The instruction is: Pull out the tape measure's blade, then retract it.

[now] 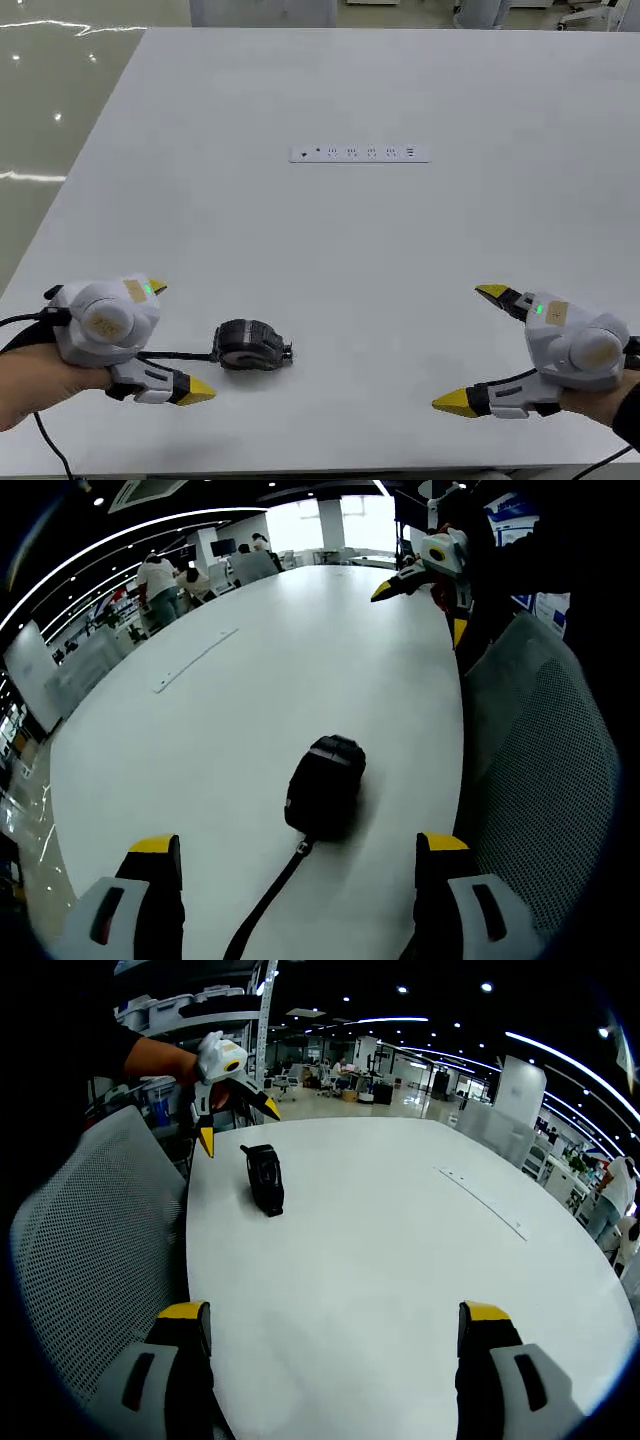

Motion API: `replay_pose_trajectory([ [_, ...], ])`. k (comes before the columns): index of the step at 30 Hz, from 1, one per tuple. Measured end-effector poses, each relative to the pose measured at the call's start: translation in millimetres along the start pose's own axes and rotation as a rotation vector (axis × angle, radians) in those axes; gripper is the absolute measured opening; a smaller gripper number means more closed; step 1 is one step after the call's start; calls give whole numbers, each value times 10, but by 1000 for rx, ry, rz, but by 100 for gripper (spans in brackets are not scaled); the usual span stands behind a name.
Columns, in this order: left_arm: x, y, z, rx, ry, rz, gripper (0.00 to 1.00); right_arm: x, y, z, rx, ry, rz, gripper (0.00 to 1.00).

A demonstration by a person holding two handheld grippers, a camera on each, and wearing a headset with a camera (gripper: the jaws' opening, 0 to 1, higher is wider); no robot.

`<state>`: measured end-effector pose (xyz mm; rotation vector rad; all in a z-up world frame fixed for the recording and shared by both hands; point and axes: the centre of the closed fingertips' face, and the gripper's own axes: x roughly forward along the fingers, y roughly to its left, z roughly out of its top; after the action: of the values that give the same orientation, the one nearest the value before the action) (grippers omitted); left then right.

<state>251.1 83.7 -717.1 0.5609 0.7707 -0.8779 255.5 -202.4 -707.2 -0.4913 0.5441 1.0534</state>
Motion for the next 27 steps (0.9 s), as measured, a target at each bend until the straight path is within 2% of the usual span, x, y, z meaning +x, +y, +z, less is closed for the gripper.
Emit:
replay_pose_trajectory([
  [1, 20, -26, 15, 7, 3, -18, 93, 23, 14, 13, -4, 2, 5, 98],
  [4, 89, -70, 48, 82, 39, -41, 93, 108, 75, 84, -28, -5, 26, 97],
  [5, 113, -102, 89, 92, 38, -58, 93, 138, 96, 138, -37, -16, 26, 97],
  [7, 150, -108, 138, 117, 35, -81, 91, 189, 132, 243, -23, -56, 40, 97],
  [11, 203, -117, 189, 227, 77, -134, 87, 309, 213, 331, -38, -65, 78, 95],
  [13, 213, -107, 206, 264, 99, -152, 84, 354, 255, 375, -39, -68, 105, 95],
  [17, 244, -69, 369, 290, 96, -170, 81, 452, 287, 496, -53, -80, 137, 94],
  [19, 262, -92, 432, 297, 88, -197, 75, 490, 317, 540, -61, -82, 160, 94],
  [20, 289, -123, 470, 305, 77, -227, 74, 516, 340, 577, -75, -86, 173, 95],
  [21, 306, -132, 483, 311, 76, -241, 74, 532, 351, 600, -88, -87, 179, 94],
  [24, 366, -127, 463, 337, 122, -265, 72, 596, 381, 690, -116, -88, 197, 94],
  [27, 413, -187, 455, 334, 128, -295, 64, 642, 400, 752, -131, -89, 207, 92],
])
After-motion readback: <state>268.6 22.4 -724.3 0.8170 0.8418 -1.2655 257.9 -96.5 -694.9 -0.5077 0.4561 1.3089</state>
